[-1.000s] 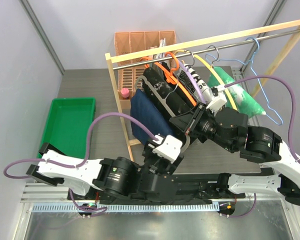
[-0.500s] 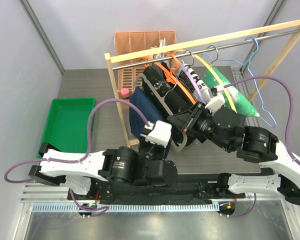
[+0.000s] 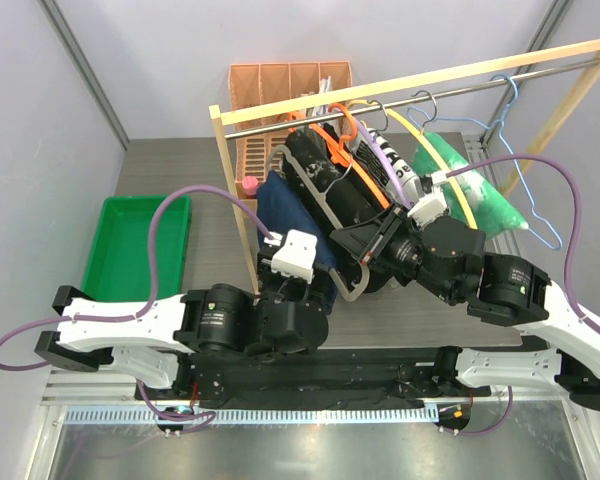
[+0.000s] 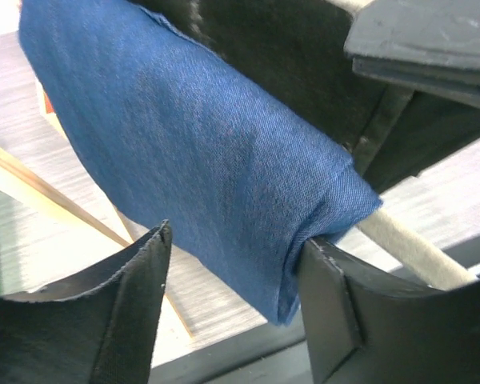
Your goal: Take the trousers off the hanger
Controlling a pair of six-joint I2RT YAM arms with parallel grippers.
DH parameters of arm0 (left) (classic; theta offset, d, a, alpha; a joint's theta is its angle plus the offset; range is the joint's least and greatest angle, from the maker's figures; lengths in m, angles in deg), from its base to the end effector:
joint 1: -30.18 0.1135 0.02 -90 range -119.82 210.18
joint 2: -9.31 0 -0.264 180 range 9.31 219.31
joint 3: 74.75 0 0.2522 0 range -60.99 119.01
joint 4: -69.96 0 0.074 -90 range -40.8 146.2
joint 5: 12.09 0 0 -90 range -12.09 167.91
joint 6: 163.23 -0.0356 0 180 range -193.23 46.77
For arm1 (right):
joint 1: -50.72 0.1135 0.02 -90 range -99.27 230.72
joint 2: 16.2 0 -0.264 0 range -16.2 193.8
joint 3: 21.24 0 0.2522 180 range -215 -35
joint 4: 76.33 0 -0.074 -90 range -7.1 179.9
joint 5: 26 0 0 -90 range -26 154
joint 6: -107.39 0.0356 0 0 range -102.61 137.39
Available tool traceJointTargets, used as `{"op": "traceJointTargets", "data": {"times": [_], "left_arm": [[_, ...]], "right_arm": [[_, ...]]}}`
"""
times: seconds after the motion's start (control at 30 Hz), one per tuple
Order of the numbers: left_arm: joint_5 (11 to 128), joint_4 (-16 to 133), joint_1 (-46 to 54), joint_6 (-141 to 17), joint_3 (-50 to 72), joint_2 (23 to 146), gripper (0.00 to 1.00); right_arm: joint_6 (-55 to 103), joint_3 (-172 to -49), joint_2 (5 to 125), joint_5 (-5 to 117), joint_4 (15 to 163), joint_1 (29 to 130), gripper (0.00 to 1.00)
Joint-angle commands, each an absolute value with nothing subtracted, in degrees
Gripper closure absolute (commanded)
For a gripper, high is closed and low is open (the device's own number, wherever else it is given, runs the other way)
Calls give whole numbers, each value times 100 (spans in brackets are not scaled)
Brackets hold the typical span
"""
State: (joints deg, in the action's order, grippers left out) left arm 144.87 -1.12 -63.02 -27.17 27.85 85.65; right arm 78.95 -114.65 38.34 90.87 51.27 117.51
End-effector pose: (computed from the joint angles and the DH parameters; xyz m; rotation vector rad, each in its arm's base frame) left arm 0.0190 -0.2476 0.4196 0.2648 1.8411 -0.2866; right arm 0.0802 0.1462 0.4621 0.2719 1.9236 1.1554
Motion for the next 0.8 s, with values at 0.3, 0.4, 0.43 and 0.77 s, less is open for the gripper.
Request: {"op": "traceJointTargets", "data": {"times": [0.3, 0.4, 0.43, 0.77], "left_arm": [[14523, 926, -6245, -3148, 2734, 8437, 21], [14620, 550, -6105, -2922, 2875, 8586, 23], [14629, 453, -6061, -2885, 2866, 8604, 26], [14691, 294, -5665, -2761, 2436, 8157, 54]], "right_arm": [[8226, -11603, 3970, 9291, 5835, 11770, 99], [8252, -11559, 3943, 9309, 5853, 11779, 99], [8252, -11559, 3908, 9300, 5861, 11779, 99], [8252, -11472, 3820, 9326, 5897, 11796, 99]]}}
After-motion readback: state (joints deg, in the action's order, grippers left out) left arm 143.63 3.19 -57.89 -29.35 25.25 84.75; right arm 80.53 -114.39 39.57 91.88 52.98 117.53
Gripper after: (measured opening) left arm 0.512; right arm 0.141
